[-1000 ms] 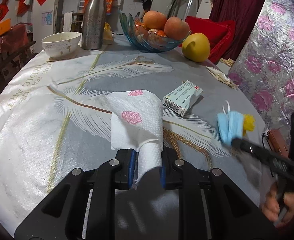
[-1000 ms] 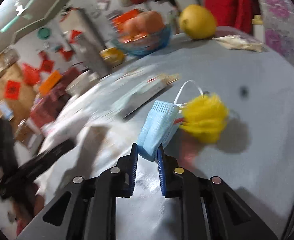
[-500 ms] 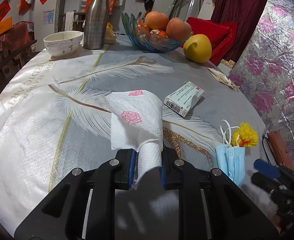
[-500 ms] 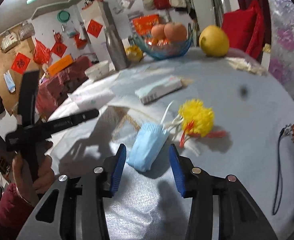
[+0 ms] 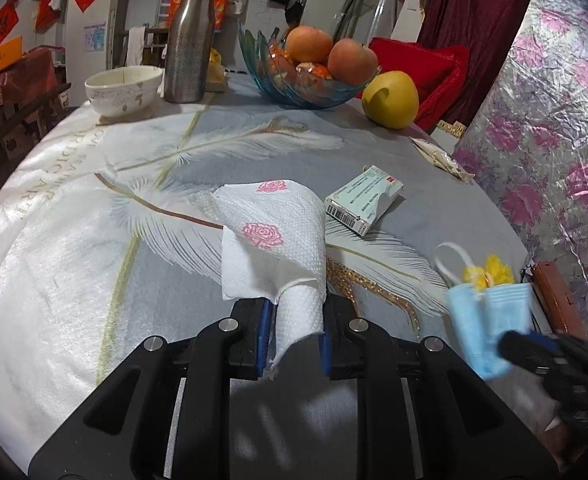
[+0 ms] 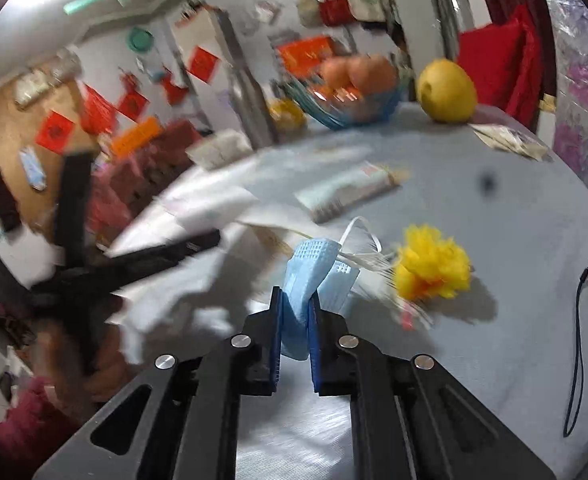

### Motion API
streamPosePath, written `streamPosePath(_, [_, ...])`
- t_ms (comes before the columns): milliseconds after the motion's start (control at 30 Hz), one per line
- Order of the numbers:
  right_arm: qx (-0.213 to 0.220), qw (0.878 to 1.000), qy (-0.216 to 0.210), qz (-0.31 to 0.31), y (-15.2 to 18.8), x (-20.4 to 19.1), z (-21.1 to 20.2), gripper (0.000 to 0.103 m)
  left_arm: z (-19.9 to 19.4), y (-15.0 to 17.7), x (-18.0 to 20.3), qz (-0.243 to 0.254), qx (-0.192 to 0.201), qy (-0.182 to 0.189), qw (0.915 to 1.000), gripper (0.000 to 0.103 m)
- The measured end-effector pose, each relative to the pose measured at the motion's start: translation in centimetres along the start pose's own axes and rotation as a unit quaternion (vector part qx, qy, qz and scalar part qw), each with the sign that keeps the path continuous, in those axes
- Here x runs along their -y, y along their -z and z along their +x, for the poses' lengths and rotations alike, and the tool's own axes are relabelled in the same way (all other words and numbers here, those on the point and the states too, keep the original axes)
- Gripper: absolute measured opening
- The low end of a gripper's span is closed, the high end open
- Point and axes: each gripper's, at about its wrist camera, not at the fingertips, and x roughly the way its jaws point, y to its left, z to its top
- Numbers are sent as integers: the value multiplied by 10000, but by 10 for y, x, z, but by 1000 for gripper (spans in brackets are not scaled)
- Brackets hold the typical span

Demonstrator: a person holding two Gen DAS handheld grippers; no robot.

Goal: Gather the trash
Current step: 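Carry the tissue and blue mask to the wastebasket and release both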

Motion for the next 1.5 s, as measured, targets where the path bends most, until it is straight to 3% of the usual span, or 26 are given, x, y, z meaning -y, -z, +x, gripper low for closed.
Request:
streamPosePath(100, [213,9993,-304,-32,-5,-7,-21,12,-20,5,4,104,291,-59,9995,21])
streamPosePath(300, [871,9944,-599,-89,-22,-18,-72,12,-61,15,5,46,482,-1,9988,21])
streamPosePath(567, [1033,9928,-558,-226,-11,-38,-102,13,-132,25,22,220,922,-16,9955,21])
streamPosePath(767, [1301,9893,-548,-369,0,-56,-147,13,-181,33,42,362,1248,45,9915,21])
streamPosePath(1100, [1941,9757,-670,-766,30,-99,-243,13,-281,63,80,660,1927,202,9788,21])
streamPosePath(1500, [2715,9500,-833,-1295,103,-153,-369,13,-396,137,124,1015,2696,312,9571,21])
